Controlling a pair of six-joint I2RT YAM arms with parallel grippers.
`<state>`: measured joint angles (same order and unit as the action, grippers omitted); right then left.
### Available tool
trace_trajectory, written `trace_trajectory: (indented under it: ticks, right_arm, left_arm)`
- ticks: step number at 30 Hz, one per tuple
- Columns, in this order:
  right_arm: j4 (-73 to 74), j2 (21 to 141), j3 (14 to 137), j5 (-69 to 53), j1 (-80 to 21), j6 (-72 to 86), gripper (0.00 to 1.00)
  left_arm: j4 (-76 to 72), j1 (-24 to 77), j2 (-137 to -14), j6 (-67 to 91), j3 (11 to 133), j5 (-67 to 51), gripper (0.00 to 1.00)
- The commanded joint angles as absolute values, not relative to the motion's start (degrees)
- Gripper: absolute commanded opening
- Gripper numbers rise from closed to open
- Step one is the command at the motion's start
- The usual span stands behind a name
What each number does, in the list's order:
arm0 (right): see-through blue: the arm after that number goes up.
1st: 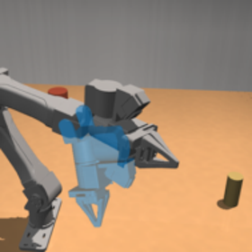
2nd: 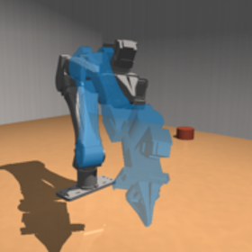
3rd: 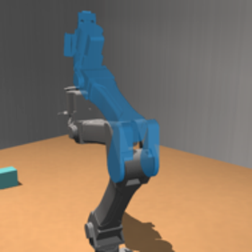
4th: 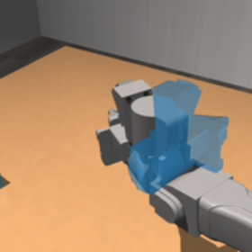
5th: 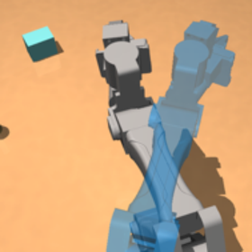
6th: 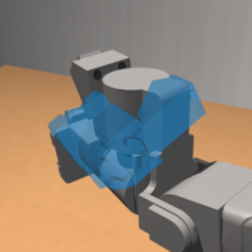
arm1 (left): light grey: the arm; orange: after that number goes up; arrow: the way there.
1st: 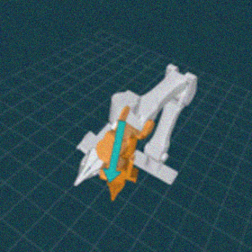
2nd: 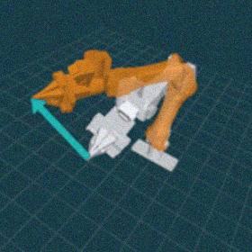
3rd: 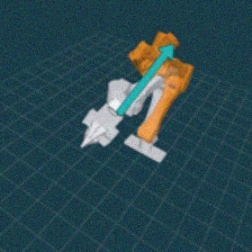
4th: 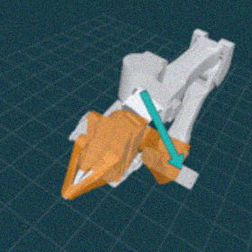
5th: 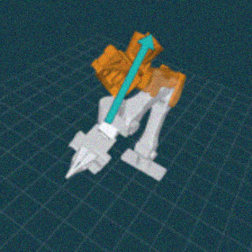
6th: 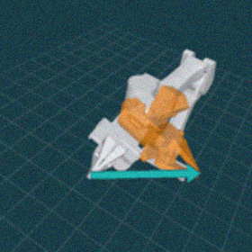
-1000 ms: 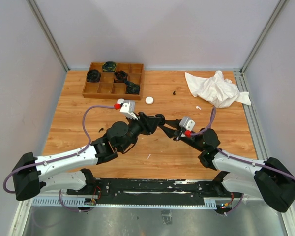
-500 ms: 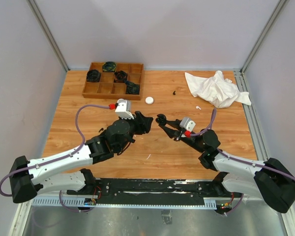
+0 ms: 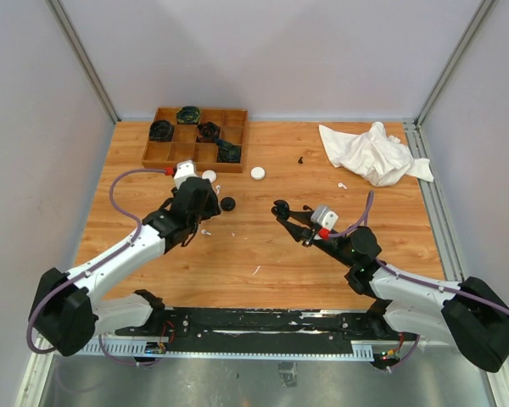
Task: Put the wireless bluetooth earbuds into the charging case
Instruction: Pick up the earbud from the center of the board.
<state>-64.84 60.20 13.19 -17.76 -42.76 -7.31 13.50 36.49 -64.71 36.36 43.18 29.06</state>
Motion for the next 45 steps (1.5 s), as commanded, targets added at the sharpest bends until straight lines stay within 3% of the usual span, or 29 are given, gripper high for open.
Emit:
trace_trajectory:
  ticks: [1, 11, 19, 29, 45]
  right_arm:
    - [-66.32, 59.05, 12.05, -17.14, -43.59, -8.17, 0.01]
    - [-69.31, 59.96, 10.84, -18.25, -43.58, -6.84, 0.01]
    - [-69.26, 59.57, 10.43, -18.45, -43.54, -7.03, 0.01]
    - [-69.34, 59.56, 10.1, -18.29, -43.44, -7.61, 0.02]
    - [-69.83, 60.54, 10.29, -18.37, -43.47, -7.62, 0.03]
  left_arm:
    - [18.67, 28.3, -66.92, 32.76, 44.53, 23.29, 0.59]
    - [24.15, 12.75, -77.74, 25.28, 47.87, 12.93, 0.59]
    - [22.48, 7.24, -86.32, 25.16, 49.42, 9.66, 0.59]
    - [24.43, 5.47, -91.75, 25.43, 49.88, 7.61, 0.6]
    - [29.52, 6.02, -87.14, 27.54, 46.73, -0.39, 0.49]
